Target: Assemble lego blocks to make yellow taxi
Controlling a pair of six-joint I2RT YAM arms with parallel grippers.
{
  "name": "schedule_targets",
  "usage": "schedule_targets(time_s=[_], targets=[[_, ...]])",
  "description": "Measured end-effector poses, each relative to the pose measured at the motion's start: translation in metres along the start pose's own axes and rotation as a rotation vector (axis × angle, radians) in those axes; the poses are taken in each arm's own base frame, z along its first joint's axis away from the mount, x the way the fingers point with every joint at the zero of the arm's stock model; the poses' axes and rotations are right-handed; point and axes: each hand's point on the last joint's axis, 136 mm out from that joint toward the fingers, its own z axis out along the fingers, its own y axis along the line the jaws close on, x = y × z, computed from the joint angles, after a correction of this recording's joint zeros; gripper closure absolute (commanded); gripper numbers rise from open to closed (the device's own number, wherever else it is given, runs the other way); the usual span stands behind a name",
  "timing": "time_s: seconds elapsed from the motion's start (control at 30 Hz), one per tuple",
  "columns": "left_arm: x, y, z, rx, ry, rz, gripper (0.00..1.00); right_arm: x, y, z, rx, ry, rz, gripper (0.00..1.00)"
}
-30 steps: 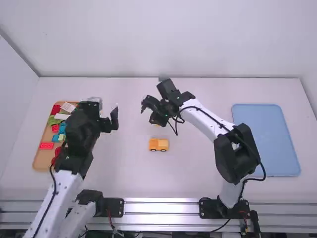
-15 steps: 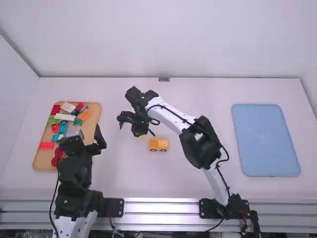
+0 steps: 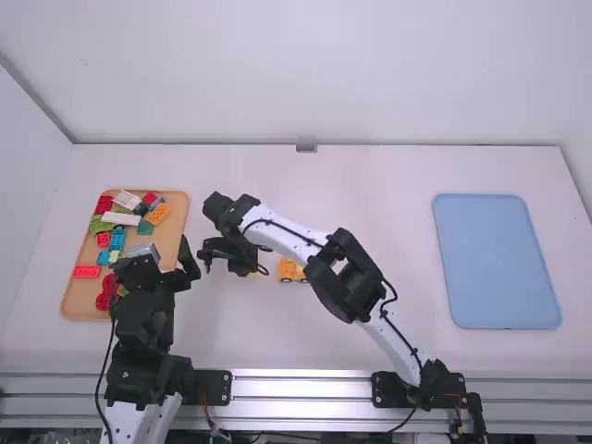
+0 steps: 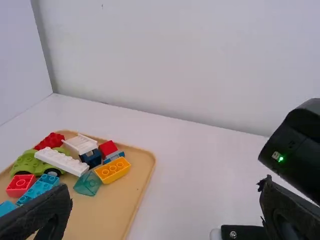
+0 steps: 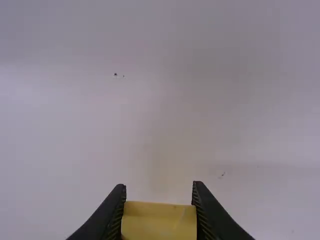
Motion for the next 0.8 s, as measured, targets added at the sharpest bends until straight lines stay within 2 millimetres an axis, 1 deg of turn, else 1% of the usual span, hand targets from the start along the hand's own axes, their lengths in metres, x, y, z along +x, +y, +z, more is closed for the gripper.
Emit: schedule_targets(time_s=[0.1,0.23,0.3,0.33,0.37,0.4,0.43,0.47,0.5,0.53,0.57,0.6,0.67,0.73,0.8], targets=[[0.0,0.0,0.0,-0.003,0.001,0.0,0.01,0.001,-0.005,0.005,0.028,0.002,0.014,0.97],[0.004,0.001,0.0,-0.006,0.015,0.004,0.01,0.014,-0.006,0.012,0.029,0.036,0.046,0.95],[0.004,0.001,0.0,-0.006,0.014,0.004,0.01,0.017,-0.006,0.013,0.027,0.047,0.053,0.91],[0.003,0.001,0.0,-0.006,0.013,0.004,0.01,0.017,-0.007,0.013,0.033,0.047,0.053,0.82],[0.003,0.001,0.0,-0.005,0.013,0.004,0.01,0.017,-0.008,0.013,0.035,0.046,0.054,0.82],[0.004,0.001,0.0,-0.006,0.014,0.004,0.01,0.017,-0.009,0.013,0.036,0.045,0.055,0.78],[0.004,0.001,0.0,-0.006,0.014,0.004,0.01,0.017,-0.009,0.013,0.036,0.045,0.058,0.71],[0.004,0.001,0.0,-0.006,0.014,0.004,0.01,0.017,-0.009,0.013,0.036,0.044,0.059,0.68],[0.003,0.001,0.0,-0.006,0.013,0.003,0.01,0.017,-0.009,0.013,0.037,0.044,0.065,0.54],[0.004,0.001,0.0,-0.006,0.014,0.003,0.01,0.018,-0.009,0.013,0.038,0.044,0.073,0.33],[0.004,0.001,0.0,-0.006,0.014,0.004,0.01,0.018,-0.009,0.013,0.037,0.045,0.072,0.21],[0.003,0.001,0.0,-0.006,0.014,0.003,0.01,0.018,-0.009,0.013,0.036,0.044,0.075,0.0],[0.004,0.001,0.0,-0.006,0.015,0.004,0.01,0.02,-0.007,0.012,0.028,0.053,0.077,0.01],[0.005,0.001,0.0,-0.007,0.019,0.006,0.01,0.027,-0.001,0.011,-0.005,0.075,0.088,0.01],[0.005,0.001,0.0,-0.007,0.02,0.006,0.01,0.029,0.002,0.004,-0.035,0.08,0.103,0.01]])
